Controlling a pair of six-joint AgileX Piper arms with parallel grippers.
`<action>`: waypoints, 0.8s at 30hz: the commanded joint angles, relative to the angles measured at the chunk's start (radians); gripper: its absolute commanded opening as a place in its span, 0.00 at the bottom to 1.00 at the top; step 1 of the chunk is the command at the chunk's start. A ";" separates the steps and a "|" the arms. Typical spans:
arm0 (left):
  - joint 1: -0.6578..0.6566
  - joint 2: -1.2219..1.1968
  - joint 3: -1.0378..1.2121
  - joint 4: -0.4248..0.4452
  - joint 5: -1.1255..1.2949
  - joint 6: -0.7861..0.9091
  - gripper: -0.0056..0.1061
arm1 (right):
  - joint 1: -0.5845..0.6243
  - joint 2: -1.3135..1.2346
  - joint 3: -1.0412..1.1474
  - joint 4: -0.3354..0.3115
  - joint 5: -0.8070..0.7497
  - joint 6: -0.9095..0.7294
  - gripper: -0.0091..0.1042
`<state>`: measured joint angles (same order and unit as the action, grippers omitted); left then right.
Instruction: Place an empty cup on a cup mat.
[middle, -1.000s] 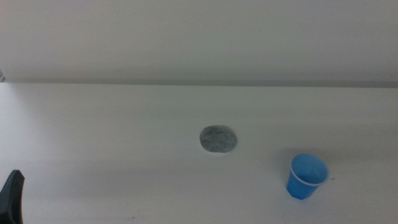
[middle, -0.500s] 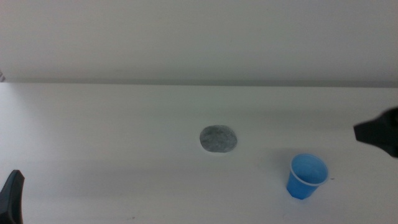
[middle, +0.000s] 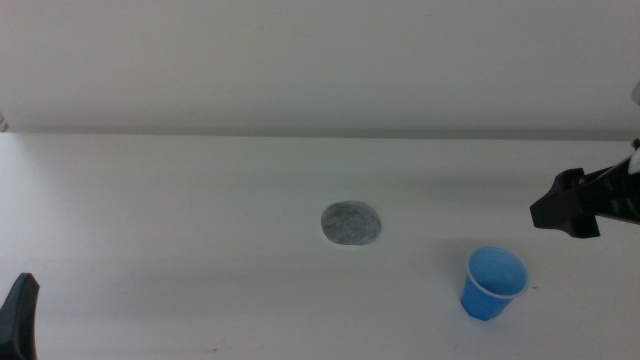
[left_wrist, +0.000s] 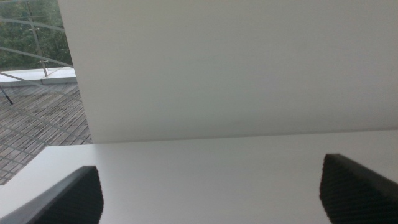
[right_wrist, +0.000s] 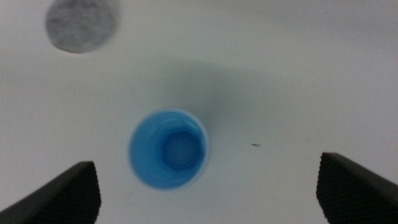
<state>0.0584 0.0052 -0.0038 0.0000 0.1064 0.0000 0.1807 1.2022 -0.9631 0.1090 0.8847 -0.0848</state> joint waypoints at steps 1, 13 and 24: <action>-0.008 -0.042 0.041 0.000 -0.012 0.000 0.89 | -0.004 0.024 -0.008 -0.061 -0.017 0.067 0.90; -0.008 -0.042 0.041 0.000 -0.012 0.000 0.89 | 0.002 0.143 0.099 -0.136 0.008 0.279 0.90; -0.008 -0.042 0.041 0.000 -0.012 0.000 0.89 | 0.007 0.282 0.103 -0.141 -0.112 0.393 0.79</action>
<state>0.0584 0.0052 -0.0038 0.0000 0.1064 0.0000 0.1862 1.4686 -0.8629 -0.0146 0.8056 0.2905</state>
